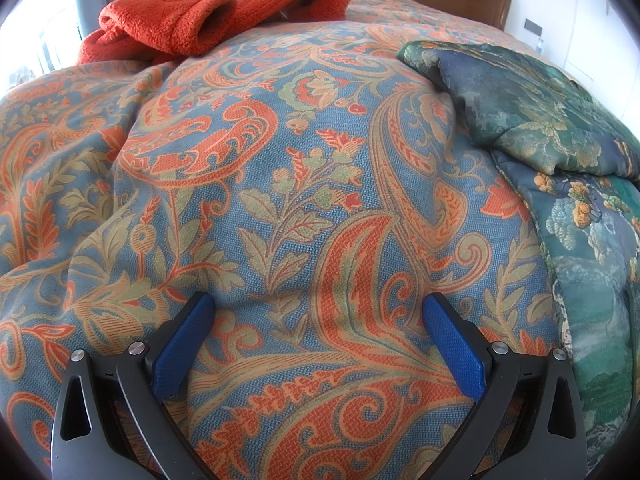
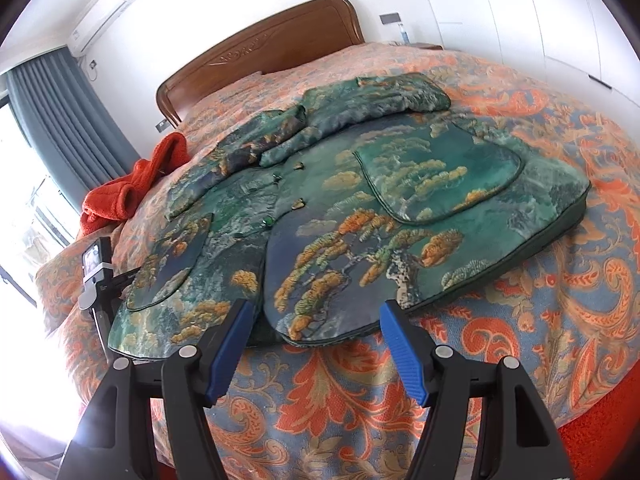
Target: Fold large clothes
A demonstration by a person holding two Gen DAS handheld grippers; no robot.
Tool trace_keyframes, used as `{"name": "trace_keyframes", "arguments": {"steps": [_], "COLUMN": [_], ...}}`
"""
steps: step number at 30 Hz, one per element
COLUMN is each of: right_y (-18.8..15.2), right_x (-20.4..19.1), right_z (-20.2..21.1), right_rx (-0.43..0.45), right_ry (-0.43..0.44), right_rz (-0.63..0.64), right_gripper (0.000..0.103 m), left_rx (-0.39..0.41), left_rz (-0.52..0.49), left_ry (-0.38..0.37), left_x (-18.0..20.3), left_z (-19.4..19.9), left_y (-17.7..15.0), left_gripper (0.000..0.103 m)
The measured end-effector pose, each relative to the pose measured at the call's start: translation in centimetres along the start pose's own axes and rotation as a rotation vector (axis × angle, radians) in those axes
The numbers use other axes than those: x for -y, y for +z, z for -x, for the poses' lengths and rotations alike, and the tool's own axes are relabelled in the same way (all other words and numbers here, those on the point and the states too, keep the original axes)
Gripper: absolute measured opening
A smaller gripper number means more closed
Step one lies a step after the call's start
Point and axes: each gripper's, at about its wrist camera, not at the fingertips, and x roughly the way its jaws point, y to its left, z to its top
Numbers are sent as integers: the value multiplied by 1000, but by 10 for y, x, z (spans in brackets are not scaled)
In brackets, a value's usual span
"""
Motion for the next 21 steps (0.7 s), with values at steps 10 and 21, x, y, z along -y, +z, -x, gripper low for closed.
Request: {"name": "trace_keyframes", "arguments": {"steps": [10, 21], "right_y": [0, 9], "right_x": [12, 18], "right_z": [0, 3], "right_rx": [3, 31], "right_ry": [-18, -43], "right_rz": [-35, -26], "right_gripper": [68, 68], "left_rx": [0, 0], "left_rz": [0, 0], "left_ry": [0, 0], "left_x": [-1, 0], "left_z": [0, 0], "left_y": [-1, 0], "left_gripper": [103, 103]}}
